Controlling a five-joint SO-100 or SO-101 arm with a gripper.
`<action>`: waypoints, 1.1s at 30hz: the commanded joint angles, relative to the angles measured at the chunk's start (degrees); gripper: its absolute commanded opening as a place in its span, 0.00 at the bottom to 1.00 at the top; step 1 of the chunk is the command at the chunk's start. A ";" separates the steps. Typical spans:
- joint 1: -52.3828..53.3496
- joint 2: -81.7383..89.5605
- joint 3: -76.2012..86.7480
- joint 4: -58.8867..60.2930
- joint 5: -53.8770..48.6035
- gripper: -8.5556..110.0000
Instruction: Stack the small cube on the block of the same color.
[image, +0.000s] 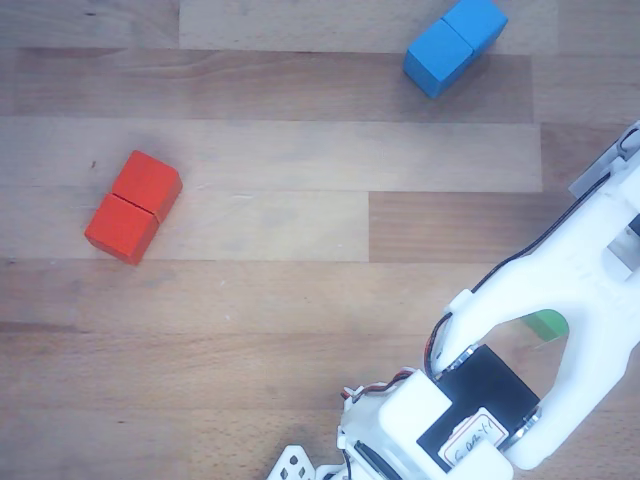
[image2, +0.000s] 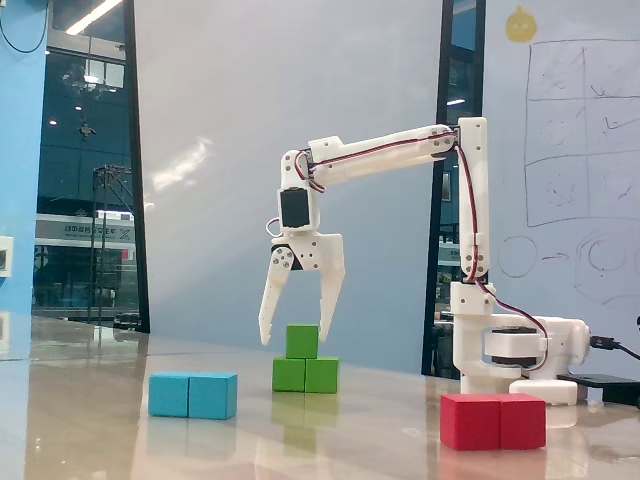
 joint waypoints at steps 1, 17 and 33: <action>-0.44 1.85 -0.35 -0.18 -0.53 0.30; -30.41 3.34 -0.26 -0.97 0.53 0.30; -43.24 35.77 33.40 -27.51 11.78 0.30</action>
